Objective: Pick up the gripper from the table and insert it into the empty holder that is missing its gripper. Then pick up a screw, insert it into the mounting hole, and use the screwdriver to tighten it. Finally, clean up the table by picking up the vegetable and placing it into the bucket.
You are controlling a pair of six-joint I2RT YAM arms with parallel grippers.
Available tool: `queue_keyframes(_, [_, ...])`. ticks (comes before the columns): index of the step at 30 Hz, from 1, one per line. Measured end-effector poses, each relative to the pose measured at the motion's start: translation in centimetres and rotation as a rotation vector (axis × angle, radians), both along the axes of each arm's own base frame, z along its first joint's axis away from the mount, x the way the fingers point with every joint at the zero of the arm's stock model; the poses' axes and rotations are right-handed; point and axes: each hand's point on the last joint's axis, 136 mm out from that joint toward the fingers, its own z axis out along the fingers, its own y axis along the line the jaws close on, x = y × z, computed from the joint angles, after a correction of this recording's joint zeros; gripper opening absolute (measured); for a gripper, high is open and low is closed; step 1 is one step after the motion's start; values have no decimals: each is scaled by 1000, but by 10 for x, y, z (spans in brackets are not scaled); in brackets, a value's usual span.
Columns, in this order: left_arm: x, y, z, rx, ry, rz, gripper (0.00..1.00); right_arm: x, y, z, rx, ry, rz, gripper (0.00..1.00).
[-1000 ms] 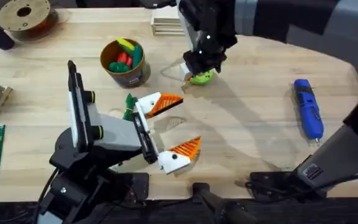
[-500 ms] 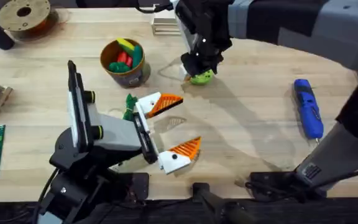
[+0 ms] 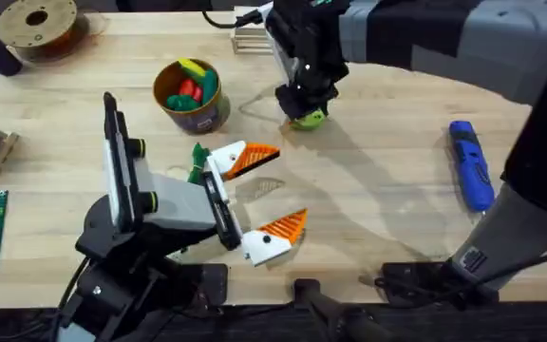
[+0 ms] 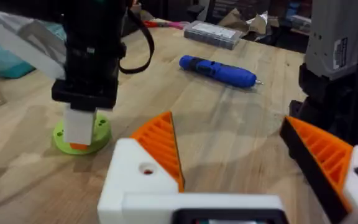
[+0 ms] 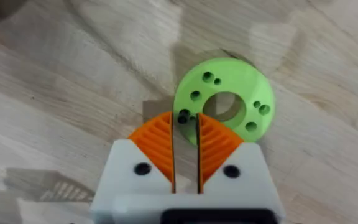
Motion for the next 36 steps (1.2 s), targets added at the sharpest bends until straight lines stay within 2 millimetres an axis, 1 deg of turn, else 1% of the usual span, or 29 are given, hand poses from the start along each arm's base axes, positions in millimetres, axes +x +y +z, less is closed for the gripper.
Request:
queue_keyframes(9, [0, 0, 0, 0, 0, 0, 987, 1, 0, 0, 0, -6, -1, 172])
queue_keyframes(17, [0, 0, 0, 0, 0, 0, 987, 8, 5, 2, 21, -35, 0, 170])
queue_keyframes(27, [0, 0, 0, 0, 0, 0, 987, 8, 6, 2, 22, -37, 0, 168])
queue_keyframes(36, [0, 0, 0, 0, 0, 0, 987, 9, 5, 0, 15, -34, -1, 36])
